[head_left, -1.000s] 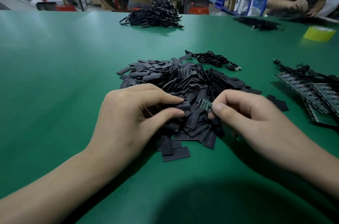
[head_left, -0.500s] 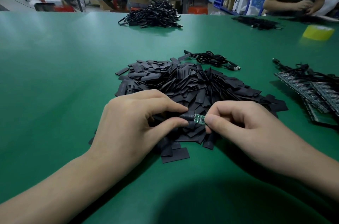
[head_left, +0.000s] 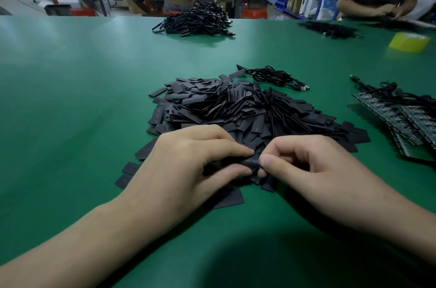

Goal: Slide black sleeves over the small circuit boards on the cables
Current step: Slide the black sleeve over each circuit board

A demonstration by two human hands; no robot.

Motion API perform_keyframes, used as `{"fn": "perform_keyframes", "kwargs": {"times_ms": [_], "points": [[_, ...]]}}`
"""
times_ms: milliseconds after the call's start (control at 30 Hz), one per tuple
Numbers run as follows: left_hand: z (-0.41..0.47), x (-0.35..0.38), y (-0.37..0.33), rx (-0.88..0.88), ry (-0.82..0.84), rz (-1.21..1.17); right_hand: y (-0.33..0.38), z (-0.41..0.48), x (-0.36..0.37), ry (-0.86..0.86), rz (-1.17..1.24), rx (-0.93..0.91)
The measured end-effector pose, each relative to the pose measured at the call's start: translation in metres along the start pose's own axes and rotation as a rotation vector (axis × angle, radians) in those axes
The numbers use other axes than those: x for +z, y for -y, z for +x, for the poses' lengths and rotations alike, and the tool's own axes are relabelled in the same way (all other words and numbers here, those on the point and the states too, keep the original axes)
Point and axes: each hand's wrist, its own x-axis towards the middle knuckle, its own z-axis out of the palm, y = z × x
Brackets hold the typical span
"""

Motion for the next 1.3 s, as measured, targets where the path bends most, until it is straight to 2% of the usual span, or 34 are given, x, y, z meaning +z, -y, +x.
{"fn": "perform_keyframes", "kwargs": {"times_ms": [133,333,467,667,900,1100,1300], "points": [[0.006,0.005,0.015,0.033,-0.042,0.001,-0.003,-0.001,-0.002,-0.089,-0.019,-0.087],[0.008,0.005,0.026,-0.149,-0.141,-0.214,-0.005,-0.001,-0.014,-0.228,-0.229,-0.289],[0.006,0.004,0.028,-0.158,-0.124,-0.236,-0.005,0.001,-0.015,-0.281,-0.265,-0.327],[0.006,0.006,0.025,-0.109,-0.134,-0.200,-0.001,0.000,-0.012,-0.295,-0.345,-0.431],[0.004,0.007,0.026,-0.138,-0.108,-0.251,-0.004,-0.001,-0.012,-0.300,-0.388,-0.505],[0.007,0.007,0.026,-0.100,-0.047,-0.217,-0.004,-0.001,-0.014,-0.296,-0.386,-0.511],[0.006,0.006,0.024,-0.130,-0.057,-0.295,-0.004,-0.001,-0.016,-0.313,-0.384,-0.517]]}}
